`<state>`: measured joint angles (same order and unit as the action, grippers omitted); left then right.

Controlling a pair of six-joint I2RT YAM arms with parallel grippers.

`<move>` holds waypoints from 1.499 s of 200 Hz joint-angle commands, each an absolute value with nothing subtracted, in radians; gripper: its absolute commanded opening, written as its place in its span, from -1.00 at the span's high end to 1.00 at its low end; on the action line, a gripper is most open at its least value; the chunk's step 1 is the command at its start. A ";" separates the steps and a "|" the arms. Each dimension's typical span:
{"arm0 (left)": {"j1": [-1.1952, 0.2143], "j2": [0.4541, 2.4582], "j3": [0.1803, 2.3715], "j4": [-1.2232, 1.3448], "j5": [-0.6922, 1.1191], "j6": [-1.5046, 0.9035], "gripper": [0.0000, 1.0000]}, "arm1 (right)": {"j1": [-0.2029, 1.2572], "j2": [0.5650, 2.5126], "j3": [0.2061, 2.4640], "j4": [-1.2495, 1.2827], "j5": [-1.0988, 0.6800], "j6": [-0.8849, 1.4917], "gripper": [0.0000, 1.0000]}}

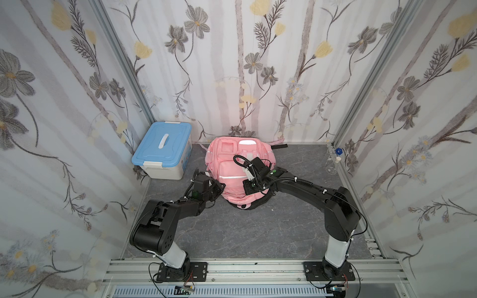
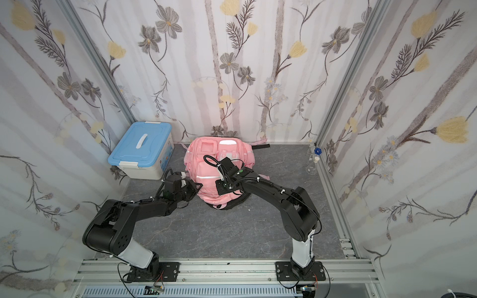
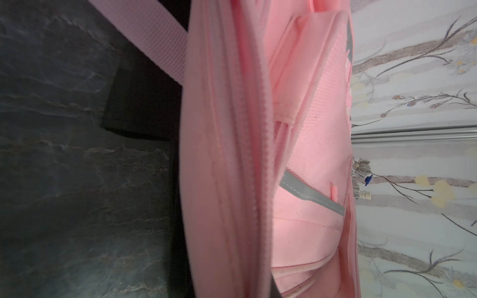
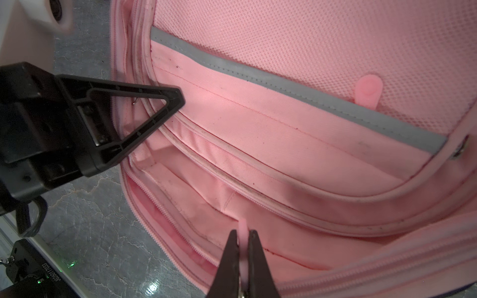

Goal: Zip up the backpack
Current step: Zip the zipper on the backpack.

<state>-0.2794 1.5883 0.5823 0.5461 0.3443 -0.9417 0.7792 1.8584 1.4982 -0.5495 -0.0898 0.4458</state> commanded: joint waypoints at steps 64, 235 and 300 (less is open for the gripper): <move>-0.291 1.571 0.595 0.500 0.368 -0.921 0.69 | 0.783 1.800 1.429 -0.547 -0.004 0.413 1.00; -0.422 1.439 0.587 0.264 0.340 -1.045 -0.10 | 0.675 1.796 1.356 -0.388 -0.242 0.452 1.00; -0.423 1.461 0.603 0.295 0.318 -1.047 1.00 | 0.672 1.766 1.331 -0.403 -0.259 0.431 1.00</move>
